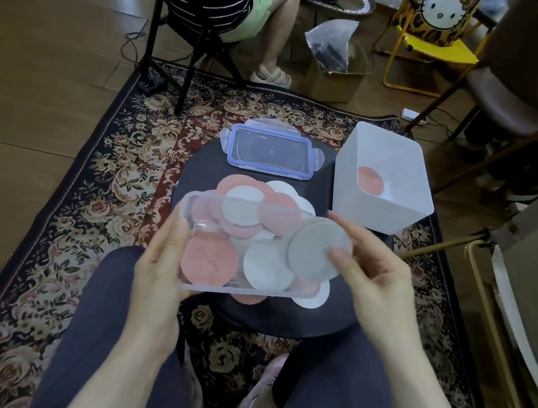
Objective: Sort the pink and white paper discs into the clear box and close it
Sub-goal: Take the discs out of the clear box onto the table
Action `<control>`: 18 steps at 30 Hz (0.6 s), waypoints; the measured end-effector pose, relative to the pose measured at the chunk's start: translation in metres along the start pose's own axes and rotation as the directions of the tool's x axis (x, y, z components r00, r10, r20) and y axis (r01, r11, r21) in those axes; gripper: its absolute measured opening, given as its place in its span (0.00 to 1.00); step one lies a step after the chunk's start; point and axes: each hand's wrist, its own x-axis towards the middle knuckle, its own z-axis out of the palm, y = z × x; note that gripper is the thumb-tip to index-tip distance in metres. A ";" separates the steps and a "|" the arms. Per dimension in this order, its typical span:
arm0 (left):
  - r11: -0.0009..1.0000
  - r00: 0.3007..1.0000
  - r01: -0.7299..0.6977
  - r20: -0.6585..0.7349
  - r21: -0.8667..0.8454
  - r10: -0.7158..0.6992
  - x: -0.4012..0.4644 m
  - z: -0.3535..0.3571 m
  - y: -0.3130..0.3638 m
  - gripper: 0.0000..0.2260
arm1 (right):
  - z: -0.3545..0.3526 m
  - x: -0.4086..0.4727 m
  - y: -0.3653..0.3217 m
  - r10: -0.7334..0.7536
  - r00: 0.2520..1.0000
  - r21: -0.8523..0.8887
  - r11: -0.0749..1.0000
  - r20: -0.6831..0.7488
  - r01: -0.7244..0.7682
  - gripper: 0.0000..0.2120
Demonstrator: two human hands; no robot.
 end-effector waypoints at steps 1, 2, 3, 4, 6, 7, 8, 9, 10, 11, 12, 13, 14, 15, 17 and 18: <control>1.000 1.000 0.002 0.016 0.002 -0.002 -0.001 0.002 0.000 0.20 | 0.003 0.002 -0.001 -0.057 0.997 -0.114 0.991 0.054 0.063 0.20; 1.000 1.000 0.002 0.030 0.008 -0.002 -0.002 0.004 -0.001 0.21 | 0.006 0.004 -0.001 -0.120 0.988 -0.251 0.957 0.100 0.142 0.20; 1.000 0.999 0.006 0.041 0.012 -0.006 -0.003 0.006 -0.001 0.22 | 0.008 0.006 -0.001 -0.190 0.970 -0.393 0.889 0.153 0.236 0.19; 1.000 0.999 0.012 0.046 0.012 -0.012 -0.004 0.008 -0.002 0.22 | 0.010 0.008 0.000 -0.243 0.944 -0.514 0.793 0.223 0.326 0.18; 1.000 0.999 0.012 0.053 0.011 -0.013 -0.005 0.010 -0.002 0.20 | 0.012 0.012 0.002 -0.264 0.896 -0.675 0.590 0.356 0.443 0.17; 1.000 0.999 0.006 0.051 0.008 -0.007 -0.006 0.011 -0.003 0.20 | 0.013 0.013 0.004 -0.251 0.886 -0.727 0.506 0.391 0.464 0.16; 1.000 0.999 0.001 0.047 0.003 -0.001 -0.006 0.012 -0.003 0.19 | 0.013 0.013 0.006 -0.231 0.883 -0.765 0.440 0.409 0.470 0.16; 1.000 0.999 -0.004 0.047 -0.002 0.004 -0.007 0.013 -0.003 0.19 | 0.013 0.013 0.007 -0.206 0.886 -0.797 0.387 0.416 0.464 0.16; 1.000 0.999 -0.004 0.049 -0.006 0.004 -0.008 0.013 -0.004 0.19 | 0.013 0.013 0.007 -0.181 0.891 -0.822 0.344 0.416 0.454 0.15; 1.000 0.999 0.004 0.052 -0.013 -0.003 -0.008 0.014 -0.004 0.19 | 0.013 0.013 0.006 -0.148 0.899 -0.844 0.310 0.411 0.437 0.14; 1.000 0.998 0.014 0.058 -0.023 -0.013 -0.009 0.015 -0.005 0.19 | 0.014 0.012 0.005 -0.110 0.908 -0.863 0.282 0.405 0.419 0.14; 0.999 0.998 0.022 0.063 -0.028 -0.021 -0.009 0.016 -0.005 0.19 | 0.015 0.012 0.005 -0.075 0.915 -0.878 0.261 0.396 0.402 0.14; 0.999 0.998 0.026 0.066 -0.030 -0.024 -0.010 0.017 -0.004 0.18 | 0.015 0.012 0.005 -0.042 0.919 -0.883 0.260 0.393 0.389 0.16; 0.999 0.997 0.024 0.071 -0.028 -0.022 -0.011 0.017 -0.003 0.18 | 0.016 0.012 0.003 -0.006 0.918 -0.881 0.279 0.397 0.383 0.18; 1.000 0.996 0.011 0.094 -0.021 -0.009 -0.011 0.018 -0.002 0.18 | 0.017 0.012 -0.003 0.043 0.911 -0.860 0.352 0.410 0.370 0.20; 1.000 0.995 0.006 0.105 -0.019 -0.004 -0.012 0.019 -0.001 0.18 | 0.017 0.012 -0.006 0.068 0.908 -0.847 0.396 0.412 0.355 0.20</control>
